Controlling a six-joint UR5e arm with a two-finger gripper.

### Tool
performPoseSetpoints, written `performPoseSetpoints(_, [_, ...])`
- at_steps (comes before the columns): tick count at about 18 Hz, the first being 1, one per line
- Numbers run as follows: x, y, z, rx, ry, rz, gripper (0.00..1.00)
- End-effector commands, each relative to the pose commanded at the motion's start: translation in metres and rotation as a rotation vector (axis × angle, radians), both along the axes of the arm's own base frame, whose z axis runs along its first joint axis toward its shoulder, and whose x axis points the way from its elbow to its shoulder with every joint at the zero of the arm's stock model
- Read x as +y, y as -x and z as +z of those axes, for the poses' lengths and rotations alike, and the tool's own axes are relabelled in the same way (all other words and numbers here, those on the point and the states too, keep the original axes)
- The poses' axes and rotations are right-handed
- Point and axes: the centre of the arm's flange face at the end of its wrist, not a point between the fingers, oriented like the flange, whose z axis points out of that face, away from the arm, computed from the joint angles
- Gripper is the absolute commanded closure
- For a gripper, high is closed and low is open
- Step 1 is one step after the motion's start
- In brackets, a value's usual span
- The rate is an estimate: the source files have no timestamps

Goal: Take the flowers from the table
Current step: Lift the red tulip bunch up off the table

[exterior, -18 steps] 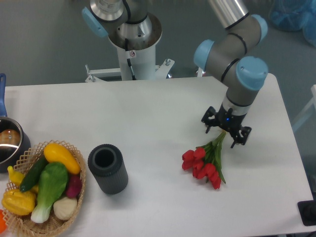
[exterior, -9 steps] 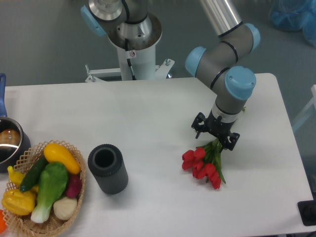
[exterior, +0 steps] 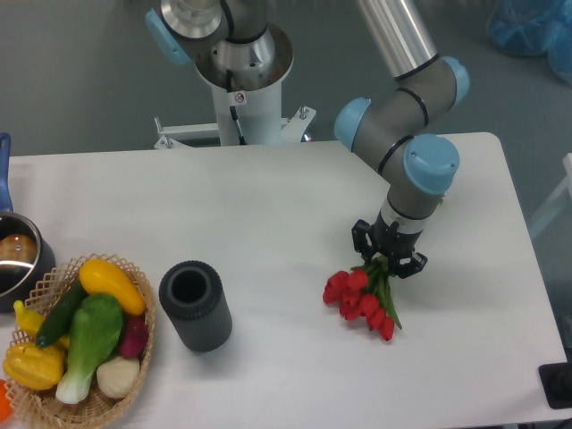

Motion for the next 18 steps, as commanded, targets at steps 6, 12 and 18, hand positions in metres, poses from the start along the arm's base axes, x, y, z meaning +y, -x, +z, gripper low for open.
performPoseSetpoints(6, [0.001, 0.024, 0.035, 0.082, 0.004, 0.031, 1.0])
performPoseSetpoints(12, [0.011, 0.042, 0.088, 0.172, -0.001, 0.029, 1.0])
performPoseSetpoints(18, [0.018, 0.054, 0.152, 0.226, 0.017, 0.025, 1.0])
